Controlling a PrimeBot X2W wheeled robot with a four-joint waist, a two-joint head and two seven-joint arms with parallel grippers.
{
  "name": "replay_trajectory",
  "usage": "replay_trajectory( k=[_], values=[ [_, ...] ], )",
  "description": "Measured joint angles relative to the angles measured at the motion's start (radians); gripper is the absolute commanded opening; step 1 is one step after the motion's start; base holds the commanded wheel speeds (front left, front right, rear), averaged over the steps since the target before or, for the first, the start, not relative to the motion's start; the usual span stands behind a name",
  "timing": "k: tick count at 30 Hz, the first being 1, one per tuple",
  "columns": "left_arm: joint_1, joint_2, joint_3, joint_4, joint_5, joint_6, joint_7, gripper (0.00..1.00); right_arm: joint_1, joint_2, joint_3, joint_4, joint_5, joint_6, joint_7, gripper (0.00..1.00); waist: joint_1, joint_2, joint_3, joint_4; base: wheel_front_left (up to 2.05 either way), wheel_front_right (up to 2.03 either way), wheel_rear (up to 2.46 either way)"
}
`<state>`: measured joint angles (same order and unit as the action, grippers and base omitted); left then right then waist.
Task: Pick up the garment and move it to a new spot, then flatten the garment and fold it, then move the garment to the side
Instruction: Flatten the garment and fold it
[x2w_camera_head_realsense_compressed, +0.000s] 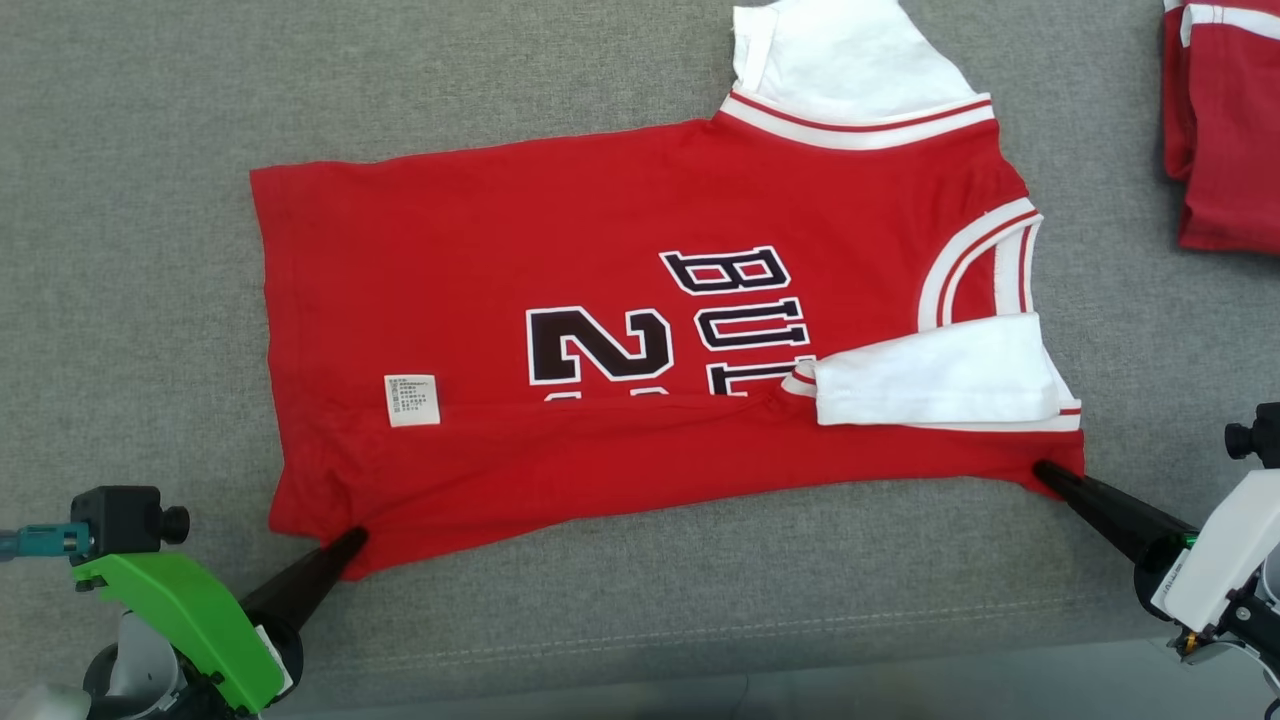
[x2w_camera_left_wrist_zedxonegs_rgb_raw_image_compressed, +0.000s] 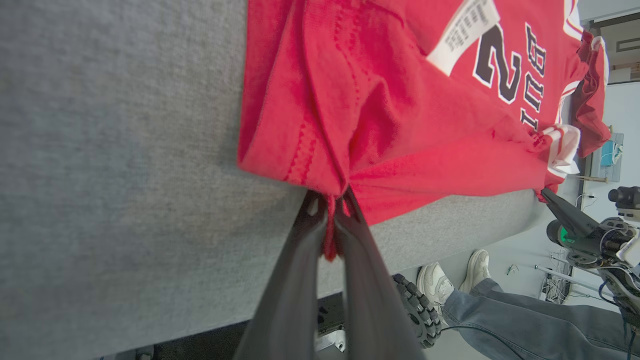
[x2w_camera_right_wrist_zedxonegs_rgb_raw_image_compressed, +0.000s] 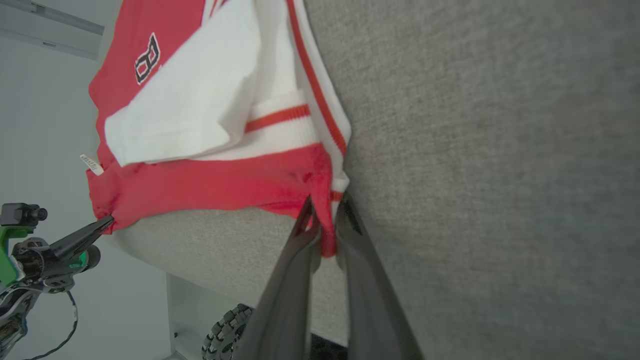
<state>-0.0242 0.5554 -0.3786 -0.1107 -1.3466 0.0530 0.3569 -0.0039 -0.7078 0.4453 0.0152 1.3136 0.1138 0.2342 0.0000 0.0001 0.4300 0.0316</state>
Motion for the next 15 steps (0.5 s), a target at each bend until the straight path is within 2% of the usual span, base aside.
replay_trajectory(
  k=[2,3,4,5,10,15],
  values=[
    [0.002,0.006,0.002,0.0,0.0,0.0,-0.001,0.0,0.0,-0.001,0.002,-0.008,-0.003,0.0,0.0,0.0,0.0,0.0,0.003,-0.006,0.0,0.0,0.0],
    [0.002,0.006,0.003,0.0,0.0,0.0,-0.001,0.0,-0.001,-0.001,0.002,-0.013,-0.005,0.0,0.0,0.08,0.0,0.0,0.004,-0.009,0.0,0.0,0.0],
    [0.001,0.007,0.002,-0.002,0.0,0.0,-0.001,0.0,-0.002,-0.002,0.002,-0.017,-0.012,0.0,0.0,0.1,0.0,0.0,0.006,-0.011,0.0,0.0,0.0],
    [-0.002,0.008,0.002,-0.003,0.001,0.0,-0.001,0.0,-0.005,-0.004,0.002,-0.023,-0.019,0.0,0.0,0.0,0.0,0.0,0.008,-0.012,0.0,0.0,0.0],
    [-0.015,0.01,0.019,-0.024,-0.003,0.0,0.0,0.0,-0.009,-0.016,-0.008,-0.043,-0.025,-0.001,-0.001,0.0,0.0,0.0,0.01,-0.012,0.0,0.0,0.0],
    [-0.031,0.035,0.037,-0.039,-0.016,0.0,0.021,0.0,-0.014,-0.04,-0.023,-0.06,-0.025,-0.001,0.0,0.0,0.0,0.0,0.007,-0.006,0.0,0.0,0.0]
  ],
)
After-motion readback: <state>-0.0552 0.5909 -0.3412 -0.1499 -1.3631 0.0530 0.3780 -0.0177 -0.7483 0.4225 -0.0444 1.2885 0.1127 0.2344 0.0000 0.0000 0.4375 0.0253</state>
